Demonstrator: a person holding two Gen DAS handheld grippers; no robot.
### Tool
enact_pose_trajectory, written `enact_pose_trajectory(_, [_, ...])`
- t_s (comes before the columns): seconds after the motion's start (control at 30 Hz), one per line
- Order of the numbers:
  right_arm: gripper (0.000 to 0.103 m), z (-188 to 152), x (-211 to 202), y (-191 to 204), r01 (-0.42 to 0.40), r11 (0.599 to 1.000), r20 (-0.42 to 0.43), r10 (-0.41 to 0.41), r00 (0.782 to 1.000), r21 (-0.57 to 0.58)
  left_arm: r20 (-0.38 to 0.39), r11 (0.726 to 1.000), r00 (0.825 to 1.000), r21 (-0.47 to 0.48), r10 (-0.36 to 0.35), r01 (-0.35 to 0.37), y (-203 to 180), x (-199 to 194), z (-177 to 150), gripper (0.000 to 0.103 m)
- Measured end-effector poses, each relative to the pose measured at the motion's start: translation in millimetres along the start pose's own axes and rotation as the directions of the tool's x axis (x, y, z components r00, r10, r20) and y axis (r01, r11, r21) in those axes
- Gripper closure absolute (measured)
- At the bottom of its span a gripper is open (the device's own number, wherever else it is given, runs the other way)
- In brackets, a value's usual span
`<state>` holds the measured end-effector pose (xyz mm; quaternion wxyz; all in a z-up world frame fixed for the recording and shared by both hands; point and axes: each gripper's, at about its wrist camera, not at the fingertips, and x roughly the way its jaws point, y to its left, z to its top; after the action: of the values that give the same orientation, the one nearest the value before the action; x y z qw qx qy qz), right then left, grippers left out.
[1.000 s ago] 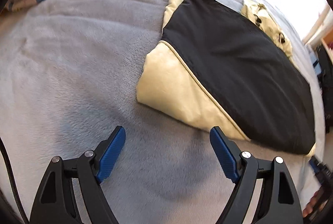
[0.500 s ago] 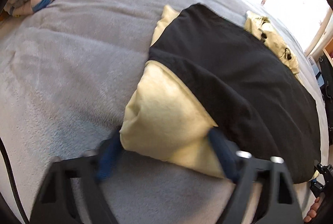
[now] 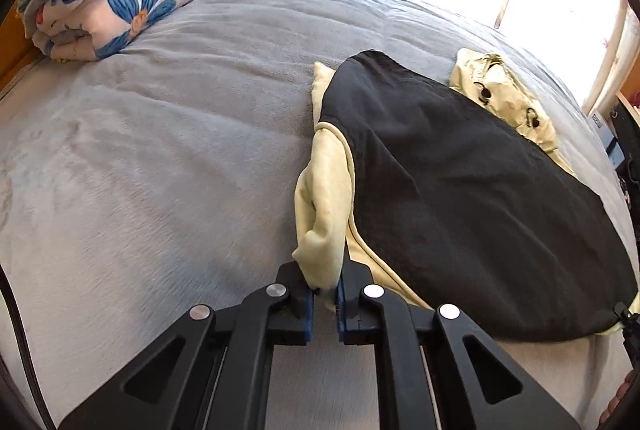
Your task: Fold large clothes
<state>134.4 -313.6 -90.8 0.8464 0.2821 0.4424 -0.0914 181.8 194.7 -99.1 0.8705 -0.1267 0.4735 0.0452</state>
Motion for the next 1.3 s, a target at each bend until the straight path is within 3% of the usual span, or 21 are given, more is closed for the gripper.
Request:
enact_pose_trajectory(0.37, [0.098,-29,-43,-13,0.042,0.998,-0.068,-0.046,0.997,-0.056,-0.079,1.0,0.997,0.024,-0.01,0.012,25,-52,-41,0.098])
enact_pose_trajectory(0.5, [0.096,-41,-35,-15,0.07,0.988,-0.12,-0.087,0.989,-0.139,-0.12,0.999,0.993,0.045,-0.014,0.02,35,-43,-48,0.096])
enact_pose_trajectory(0.57, [0.09,-44,-26,-18,0.095,0.981,-0.144,-0.12,0.982,-0.169,-0.137,0.999,0.99,0.03,-0.031,0.036,42,-34,-51,0.091])
enact_pose_trajectory(0.6, [0.086,-45,-22,-19,0.107,0.977,-0.161,-0.138,0.977,-0.187,-0.142,0.999,0.989,0.034,-0.027,0.032,43,-31,-55,0.083])
enact_pose_trajectory(0.63, [0.085,-45,-21,-19,0.111,0.974,-0.175,-0.147,0.974,-0.196,-0.156,0.999,0.988,0.046,0.004,0.003,46,-27,-55,0.068])
enact_pose_trajectory(0.7, [0.079,-44,-24,-19,0.111,0.973,-0.195,-0.15,0.969,-0.201,-0.16,0.996,0.985,0.068,0.072,-0.062,52,-25,-56,0.057])
enact_pose_trajectory(0.77, [0.072,-42,-28,-18,0.115,0.968,-0.229,-0.167,0.959,-0.224,-0.134,0.995,0.988,0.08,0.075,-0.065,59,-35,-55,0.056])
enact_pose_trajectory(0.93, [0.072,-43,-47,0,0.043,0.951,-0.288,-0.136,0.948,-0.307,-0.035,0.99,0.994,0.103,0.1,-0.096,68,-64,-34,0.048])
enact_pose_trajectory(1.03, [0.072,-37,-59,22,0.022,0.923,-0.262,-0.132,0.956,-0.385,0.018,0.987,0.996,0.135,0.091,-0.092,57,-72,-12,0.047])
enact_pose_trajectory(1.13, [0.072,-20,-61,48,0.037,0.891,-0.165,-0.125,0.978,-0.453,0.047,0.98,0.996,0.181,0.075,-0.082,34,-65,10,0.042])
enact_pose_trajectory(1.17, [0.072,-15,-57,54,0.049,0.885,-0.134,-0.124,0.983,-0.463,0.054,0.978,0.996,0.191,0.071,-0.08,24,-59,18,0.041])
enact_pose_trajectory(1.23, [0.072,3,-36,67,0.088,0.87,-0.063,-0.135,0.989,-0.485,0.053,0.977,0.997,0.203,0.056,-0.066,2,-40,32,0.026])
enact_pose_trajectory(1.3, [0.072,21,-7,75,0.106,0.861,-0.027,-0.138,0.99,-0.497,0.052,0.978,0.998,0.202,0.039,-0.049,-17,-21,41,0.025])
